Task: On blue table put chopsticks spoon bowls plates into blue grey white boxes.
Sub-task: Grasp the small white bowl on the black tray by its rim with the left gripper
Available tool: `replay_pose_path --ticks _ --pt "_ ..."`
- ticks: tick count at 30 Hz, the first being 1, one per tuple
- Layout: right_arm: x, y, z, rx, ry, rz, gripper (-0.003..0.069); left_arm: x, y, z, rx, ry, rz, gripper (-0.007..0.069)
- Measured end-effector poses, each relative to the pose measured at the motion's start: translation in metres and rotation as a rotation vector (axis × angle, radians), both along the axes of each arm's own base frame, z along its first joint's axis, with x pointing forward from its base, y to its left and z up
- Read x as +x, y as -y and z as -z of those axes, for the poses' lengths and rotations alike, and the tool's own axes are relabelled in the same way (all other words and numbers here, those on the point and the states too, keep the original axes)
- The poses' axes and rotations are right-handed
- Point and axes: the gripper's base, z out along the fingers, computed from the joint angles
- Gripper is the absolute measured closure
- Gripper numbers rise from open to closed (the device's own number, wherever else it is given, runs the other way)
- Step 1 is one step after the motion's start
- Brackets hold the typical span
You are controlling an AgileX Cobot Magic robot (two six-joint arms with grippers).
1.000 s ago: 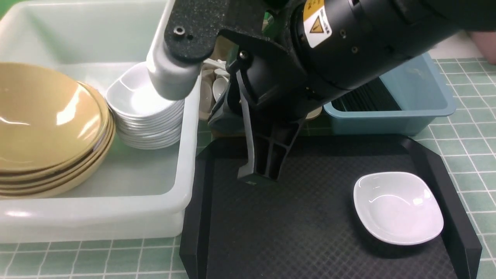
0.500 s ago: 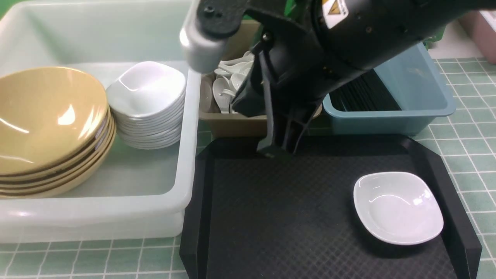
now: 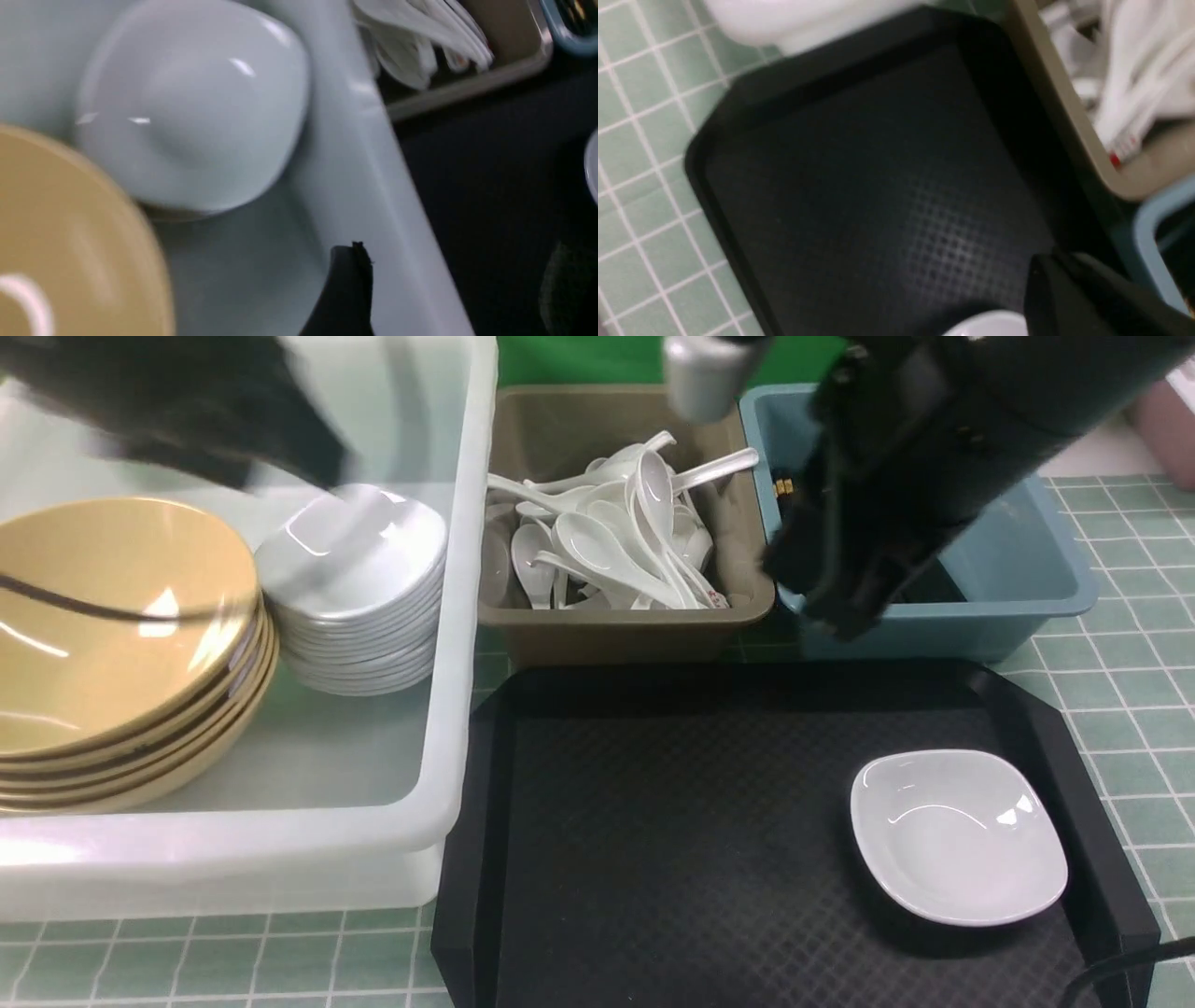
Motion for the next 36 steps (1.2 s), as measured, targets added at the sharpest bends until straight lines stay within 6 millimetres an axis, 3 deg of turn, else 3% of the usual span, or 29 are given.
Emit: replay_pose_path --ticks 1,3,4,5,10,12,15,19,23,31,36 --pt "-0.003 0.010 0.001 0.006 -0.011 0.039 0.0608 0.003 0.032 0.014 0.041 -0.029 0.081 0.0153" --pt "-0.014 0.026 0.002 0.013 -0.027 0.094 0.0607 0.008 0.071 0.038 0.084 -0.059 0.165 0.0153" --pt "-0.015 0.027 0.002 0.015 -0.029 0.098 0.0607 0.008 0.075 0.040 0.088 -0.065 0.175 0.0153" --pt "-0.025 0.037 0.004 0.017 -0.038 0.126 0.0606 0.008 0.101 0.056 0.109 -0.077 0.235 0.0153" --pt "-0.069 0.071 0.015 0.014 -0.049 0.227 0.0602 -0.001 0.185 0.112 0.133 -0.092 0.397 0.0153" --pt "-0.078 0.079 0.019 0.013 -0.047 0.255 0.0601 -0.004 0.198 0.122 0.134 -0.088 0.419 0.0153" --pt "-0.104 0.100 0.028 0.013 -0.028 0.316 0.0598 -0.012 0.235 0.152 0.133 -0.065 0.476 0.0153" --pt "-0.121 0.114 0.035 0.016 -0.013 0.347 0.0596 -0.011 0.257 0.169 0.129 -0.054 0.499 0.0153" --pt "-0.138 0.126 0.037 0.042 0.017 0.360 0.0594 0.004 0.279 0.181 0.101 -0.040 0.473 0.0153" --pt "-0.145 0.131 0.036 0.058 0.035 0.371 0.0592 0.021 0.305 0.203 0.056 -0.097 0.440 0.0154" --pt "-0.145 0.131 0.038 0.049 0.030 0.374 0.0591 0.015 0.317 0.214 0.089 -0.119 0.478 0.0251"
